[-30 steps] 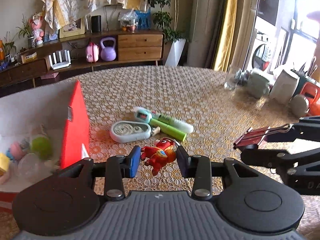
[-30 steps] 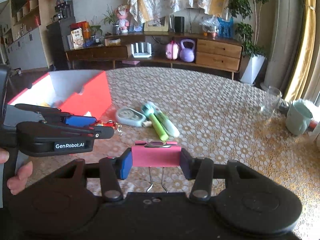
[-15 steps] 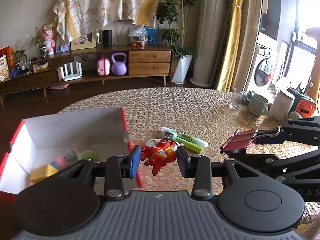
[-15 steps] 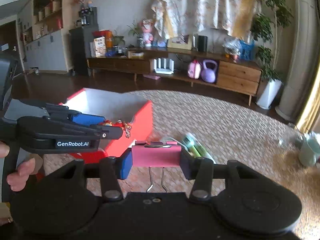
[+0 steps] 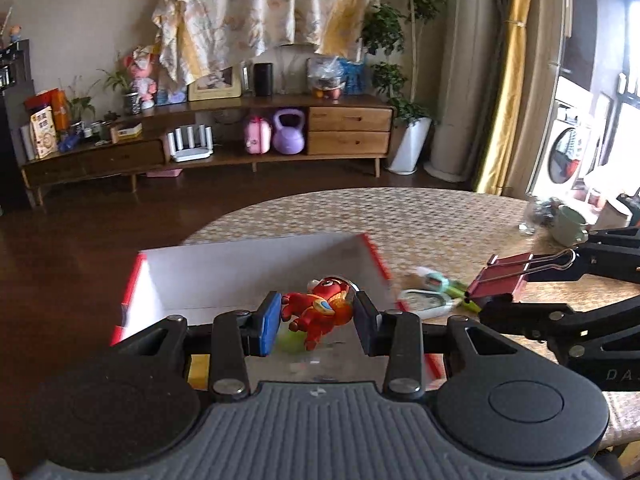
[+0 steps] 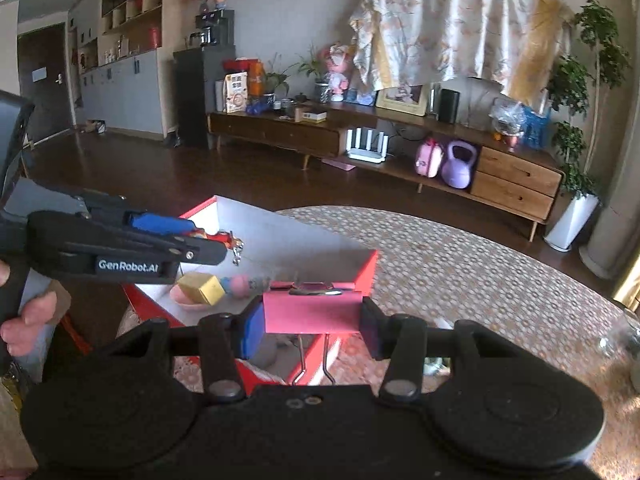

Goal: Organize rigid objects
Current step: 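Carry the red toy keychain and pink binder clip over the box with both tools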

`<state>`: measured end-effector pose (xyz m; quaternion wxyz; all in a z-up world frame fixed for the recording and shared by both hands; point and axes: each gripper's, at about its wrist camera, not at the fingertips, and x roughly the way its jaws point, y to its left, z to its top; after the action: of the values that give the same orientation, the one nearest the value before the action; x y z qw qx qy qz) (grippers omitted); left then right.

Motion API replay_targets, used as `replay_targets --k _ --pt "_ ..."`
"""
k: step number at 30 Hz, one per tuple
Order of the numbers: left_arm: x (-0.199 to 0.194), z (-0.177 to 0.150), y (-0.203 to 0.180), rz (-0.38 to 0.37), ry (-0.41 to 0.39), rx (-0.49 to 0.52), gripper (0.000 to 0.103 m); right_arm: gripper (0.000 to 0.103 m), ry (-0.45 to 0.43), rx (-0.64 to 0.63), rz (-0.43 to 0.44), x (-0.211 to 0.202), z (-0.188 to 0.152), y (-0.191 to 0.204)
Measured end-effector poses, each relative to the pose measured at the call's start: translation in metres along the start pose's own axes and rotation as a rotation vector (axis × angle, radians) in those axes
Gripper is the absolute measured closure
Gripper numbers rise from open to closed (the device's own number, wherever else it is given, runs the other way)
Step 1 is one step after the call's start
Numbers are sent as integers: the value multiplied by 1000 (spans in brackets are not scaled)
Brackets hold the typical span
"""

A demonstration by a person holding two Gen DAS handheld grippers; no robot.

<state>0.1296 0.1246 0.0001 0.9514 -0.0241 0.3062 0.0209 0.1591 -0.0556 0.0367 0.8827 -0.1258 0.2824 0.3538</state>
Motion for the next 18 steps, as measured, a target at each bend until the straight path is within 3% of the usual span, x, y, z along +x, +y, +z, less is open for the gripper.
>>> replay_targets --k 11,18 --pt "46 2 69 98 76 5 65 55 86 -10 6 70 9 16" --pt "89 3 90 131 137 0 65 55 140 -9 -10 120 14 10"
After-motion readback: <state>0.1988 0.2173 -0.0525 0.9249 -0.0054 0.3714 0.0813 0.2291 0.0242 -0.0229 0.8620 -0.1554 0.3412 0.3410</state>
